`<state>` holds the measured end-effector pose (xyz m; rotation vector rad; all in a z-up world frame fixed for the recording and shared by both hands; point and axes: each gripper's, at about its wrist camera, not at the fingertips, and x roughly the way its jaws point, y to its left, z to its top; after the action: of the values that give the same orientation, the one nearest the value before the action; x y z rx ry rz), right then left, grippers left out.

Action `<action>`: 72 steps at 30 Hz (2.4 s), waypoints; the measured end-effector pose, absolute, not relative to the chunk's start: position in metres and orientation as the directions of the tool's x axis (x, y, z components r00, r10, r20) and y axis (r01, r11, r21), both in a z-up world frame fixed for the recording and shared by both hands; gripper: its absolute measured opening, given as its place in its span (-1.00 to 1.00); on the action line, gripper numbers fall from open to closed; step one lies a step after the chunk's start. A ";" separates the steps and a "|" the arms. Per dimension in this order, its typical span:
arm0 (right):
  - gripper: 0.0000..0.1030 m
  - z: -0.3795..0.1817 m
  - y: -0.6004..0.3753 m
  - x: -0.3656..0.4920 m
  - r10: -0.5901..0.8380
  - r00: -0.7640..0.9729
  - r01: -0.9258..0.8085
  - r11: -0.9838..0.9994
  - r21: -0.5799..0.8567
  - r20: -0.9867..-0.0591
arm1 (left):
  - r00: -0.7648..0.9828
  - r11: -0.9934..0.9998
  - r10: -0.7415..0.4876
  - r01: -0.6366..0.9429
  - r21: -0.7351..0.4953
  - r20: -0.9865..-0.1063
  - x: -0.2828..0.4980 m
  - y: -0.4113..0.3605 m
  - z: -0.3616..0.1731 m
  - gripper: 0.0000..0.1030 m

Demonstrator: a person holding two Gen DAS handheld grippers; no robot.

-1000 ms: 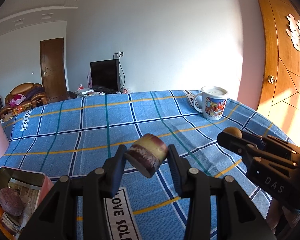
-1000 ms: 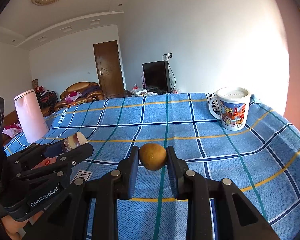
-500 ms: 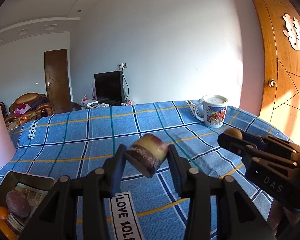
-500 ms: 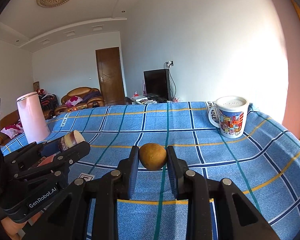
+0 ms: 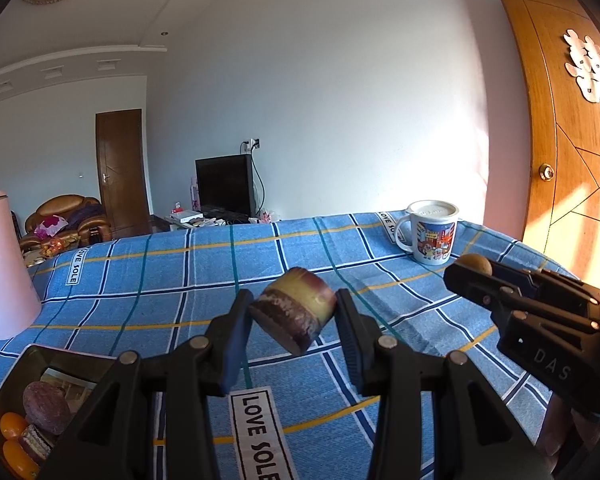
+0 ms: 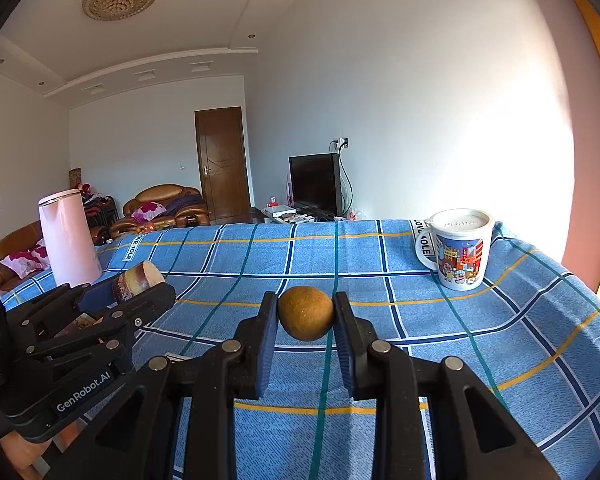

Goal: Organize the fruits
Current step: 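Carry the cake with the left gripper while the right carries the yellow fruit to the tin, then release the cake into the tin with the left gripper while the right drops the yellow fruit in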

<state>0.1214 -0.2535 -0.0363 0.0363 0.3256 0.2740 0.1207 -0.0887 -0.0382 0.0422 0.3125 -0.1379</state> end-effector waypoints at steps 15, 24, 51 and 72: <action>-0.44 -0.031 -0.223 0.104 0.361 0.875 -0.352 0.932 0.089 -0.322 | 0.931 0.990 -0.136 0.144 -0.004 -0.340 0.097 -0.059 -0.038 -0.15; -0.44 -0.021 -0.187 0.088 0.456 0.836 -0.447 0.889 0.102 -0.305 | 0.937 0.994 -0.107 0.105 -0.025 -0.332 0.074 -0.027 -0.028 -0.15; -0.44 -0.010 -0.103 0.064 0.604 0.736 -0.617 0.784 0.062 -0.305 | 0.932 0.999 0.019 -0.036 -0.041 -0.362 0.028 0.053 -0.028 -0.15; -0.43 -0.043 -0.030 0.066 0.637 0.626 -0.703 0.711 0.029 -0.449 | 0.884 0.992 0.062 -0.108 -0.073 -0.463 0.019 0.099 -0.060 -0.16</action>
<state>0.0657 -0.0297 -0.0427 -0.1549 0.4532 0.7720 0.0190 0.0989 -0.0598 -0.0976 0.4785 0.0882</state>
